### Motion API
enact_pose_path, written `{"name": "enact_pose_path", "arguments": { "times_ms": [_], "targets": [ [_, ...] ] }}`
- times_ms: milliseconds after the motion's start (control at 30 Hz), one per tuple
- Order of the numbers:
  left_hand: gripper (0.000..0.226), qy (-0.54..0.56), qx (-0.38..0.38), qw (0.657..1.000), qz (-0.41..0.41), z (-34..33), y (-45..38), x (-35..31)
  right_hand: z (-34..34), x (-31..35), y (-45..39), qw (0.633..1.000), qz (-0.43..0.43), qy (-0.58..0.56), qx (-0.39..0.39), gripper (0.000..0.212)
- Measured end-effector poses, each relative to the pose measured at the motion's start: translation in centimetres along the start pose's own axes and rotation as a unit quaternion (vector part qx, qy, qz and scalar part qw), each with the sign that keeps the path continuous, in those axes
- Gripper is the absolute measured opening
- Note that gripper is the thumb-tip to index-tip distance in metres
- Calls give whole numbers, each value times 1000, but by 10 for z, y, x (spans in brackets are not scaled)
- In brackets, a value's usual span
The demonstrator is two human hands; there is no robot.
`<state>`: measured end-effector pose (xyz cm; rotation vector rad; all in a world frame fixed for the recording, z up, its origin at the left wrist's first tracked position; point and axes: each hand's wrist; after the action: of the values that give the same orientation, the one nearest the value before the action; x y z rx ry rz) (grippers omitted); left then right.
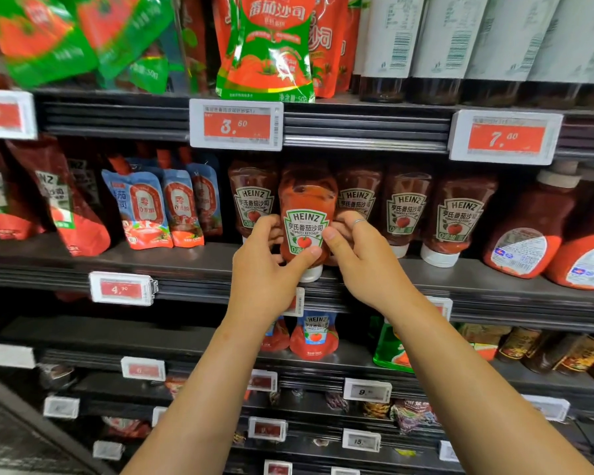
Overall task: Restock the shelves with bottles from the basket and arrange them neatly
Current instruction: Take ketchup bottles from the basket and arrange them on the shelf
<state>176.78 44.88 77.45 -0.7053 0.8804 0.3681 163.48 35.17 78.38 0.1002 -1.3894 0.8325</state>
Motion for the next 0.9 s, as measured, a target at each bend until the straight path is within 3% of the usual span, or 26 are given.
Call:
{"name": "enact_pose_path", "arguments": {
  "times_ms": [233,400,500,600,700,800,900],
  "targets": [
    [51,-15,-7,1000,-10,1,-5,3,-5,3,-3,999,-15,43,-23,24],
    [58,-32,-2,999,-21,0,-5,11,-5,-1,4,999,-32,-1,-27,23],
    [62,-49,-51,996,-49,0,7,21,-2,-6,20,998,-21,-17,-62,23],
    [39,-4,-136,987,-89,3,28,43,2,-8,46,992,-5,-30,-123,25],
    [19,-34,-156,966,-202,5,58,81,7,-10,80,987,6,-34,-154,23],
    [14,-62,-127,968,-207,0,88,118,16,-22,120,988,-23,-11,-154,18],
    [19,-105,-13,985,-137,-10,118,155,24,-51,159,987,-87,-17,-132,25]
  ]
}}
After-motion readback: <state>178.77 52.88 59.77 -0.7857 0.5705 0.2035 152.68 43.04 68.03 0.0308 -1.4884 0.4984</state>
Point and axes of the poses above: each hand's wrist, its own y-axis away from the middle knuckle, its own z-axis out of the back of the hand, x = y × z, and after that the axes turned 13 degrees about -y, right-handed
